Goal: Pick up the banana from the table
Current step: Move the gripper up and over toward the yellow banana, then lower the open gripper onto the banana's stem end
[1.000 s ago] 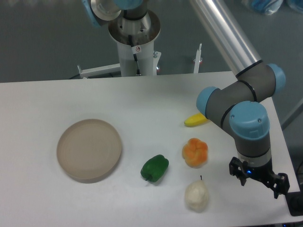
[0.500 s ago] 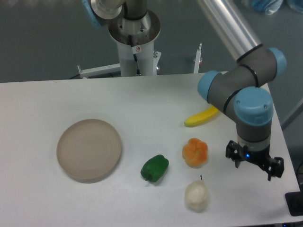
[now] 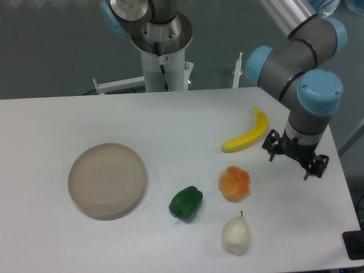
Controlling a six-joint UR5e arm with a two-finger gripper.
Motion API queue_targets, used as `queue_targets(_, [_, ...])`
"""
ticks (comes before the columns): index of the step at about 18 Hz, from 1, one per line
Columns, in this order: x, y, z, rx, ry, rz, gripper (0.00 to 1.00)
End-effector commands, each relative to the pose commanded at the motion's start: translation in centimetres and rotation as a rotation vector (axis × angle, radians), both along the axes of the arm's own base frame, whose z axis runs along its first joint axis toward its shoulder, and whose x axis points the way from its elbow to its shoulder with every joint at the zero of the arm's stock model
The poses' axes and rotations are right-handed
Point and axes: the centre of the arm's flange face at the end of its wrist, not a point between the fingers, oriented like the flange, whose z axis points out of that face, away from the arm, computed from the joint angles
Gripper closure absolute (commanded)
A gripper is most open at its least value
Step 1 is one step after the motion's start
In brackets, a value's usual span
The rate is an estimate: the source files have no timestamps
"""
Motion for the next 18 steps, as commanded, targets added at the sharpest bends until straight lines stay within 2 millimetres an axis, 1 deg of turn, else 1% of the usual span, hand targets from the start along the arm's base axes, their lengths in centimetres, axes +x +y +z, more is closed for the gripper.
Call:
queue_targets(3, [0.3,-2.5,-0.5,-0.013,-0.014,-0.003,0.00])
queue_targets(4, [0.6,-3.2,-1.4,-0.024,-0.027,-0.021,0.00])
queue_targets(5, [0.5,-4.5,-2.5,-0.029,-0.033,-0.047,0.00])
queue_targets(8, [1.1,-7.0,-5.0,-0.012,-0.006,-0.028,0.00])
queue_targets(9, [1.5,-7.5,-5.4,-0.011,-0.005,-0.015,0.00])
queue_targets(11, [2.2,-8.7,-5.4,-0.011,-0.006,0.000,0.00])
queue_targets(13, [3.4,-9.7,-6.5,-0.011,-0.020,0.013,0.00])
queue_targets(15, [3.5,-9.7,-6.8,0.022,0.019,0.011,0.00])
queue_targets(16, [3.8,-10.1,-7.5,0.020,0.012,0.014,0.00])
queue_targets(17, [3.9,-10.9,-8.2,0.019,0.004,0.022,0.00])
queue_targets(18, [3.7,-11.2,-8.4,0.034,-0.003,0.032,0.00])
